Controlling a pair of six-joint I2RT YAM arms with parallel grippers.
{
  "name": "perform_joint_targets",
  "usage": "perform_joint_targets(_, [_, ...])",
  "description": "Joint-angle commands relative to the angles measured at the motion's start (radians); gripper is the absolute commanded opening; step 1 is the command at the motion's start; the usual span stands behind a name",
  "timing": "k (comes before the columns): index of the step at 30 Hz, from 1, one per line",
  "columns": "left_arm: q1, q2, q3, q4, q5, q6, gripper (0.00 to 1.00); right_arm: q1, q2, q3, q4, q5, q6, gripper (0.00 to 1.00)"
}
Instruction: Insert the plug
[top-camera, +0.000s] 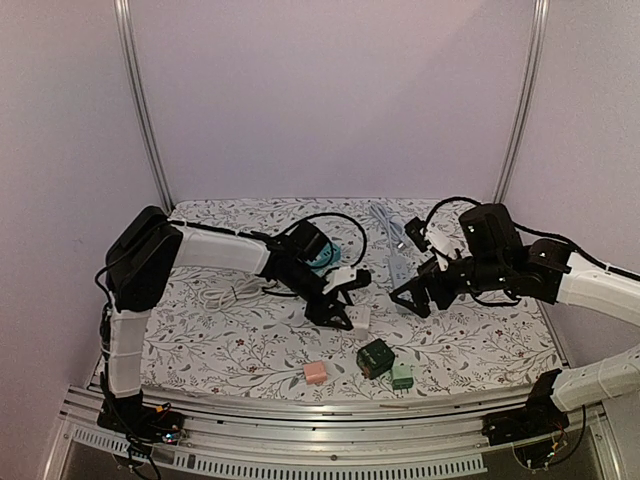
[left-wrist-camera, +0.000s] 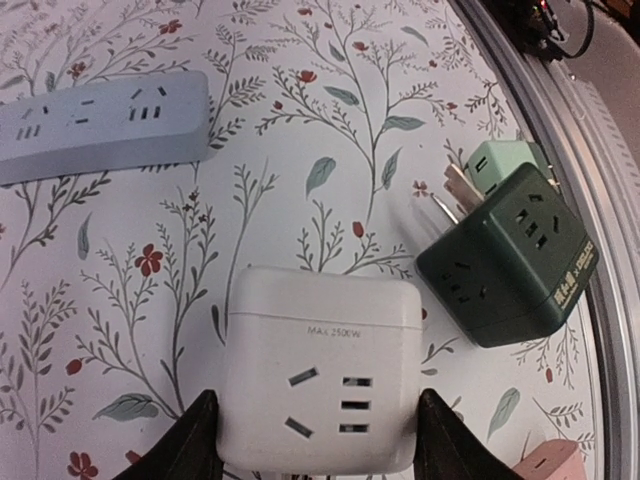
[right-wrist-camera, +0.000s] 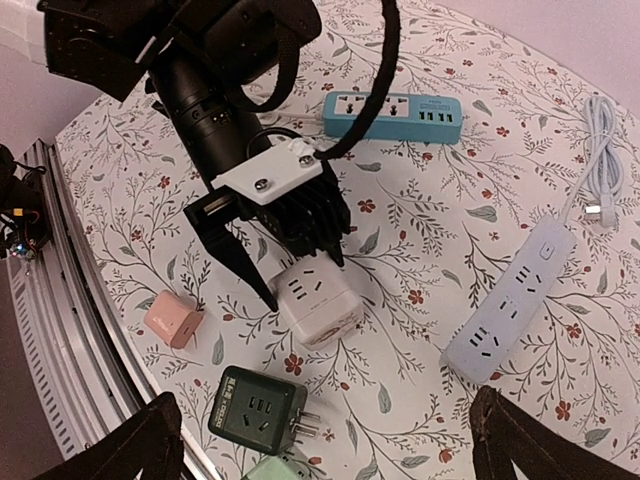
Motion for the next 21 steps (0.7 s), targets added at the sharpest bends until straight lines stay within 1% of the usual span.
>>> perform_joint_targets(1, [-0.011,-0.059,-0.058,0.039,0.024,-0.018,0.36,0.006,-0.027,0.003,0.015,0.001,0.016,0.99])
perform_joint_targets(3, [-0.006,-0.095,-0.084,0.069,0.042,-0.039,0.35,0.006,-0.029,0.005,0.023,0.006,0.015,0.99])
perform_joint_targets(8, [0.037,-0.202,-0.177,0.175,0.172,-0.096,0.34,0.006,-0.021,0.014,0.037,0.013,0.002,0.99])
perform_joint_targets(11, [0.056,-0.256,-0.222,0.235,0.213,-0.132,0.35,0.006,-0.025,0.012,0.065,-0.001,-0.006,0.99])
perform_joint_targets(18, [0.092,-0.335,-0.283,0.335,0.328,-0.23,0.36,0.007,-0.033,-0.021,0.183,-0.097,-0.043,0.99])
perform_joint_targets(21, [0.103,-0.366,-0.304,0.386,0.378,-0.272,0.37,0.01,-0.014,-0.01,0.19,-0.143,-0.087,0.99])
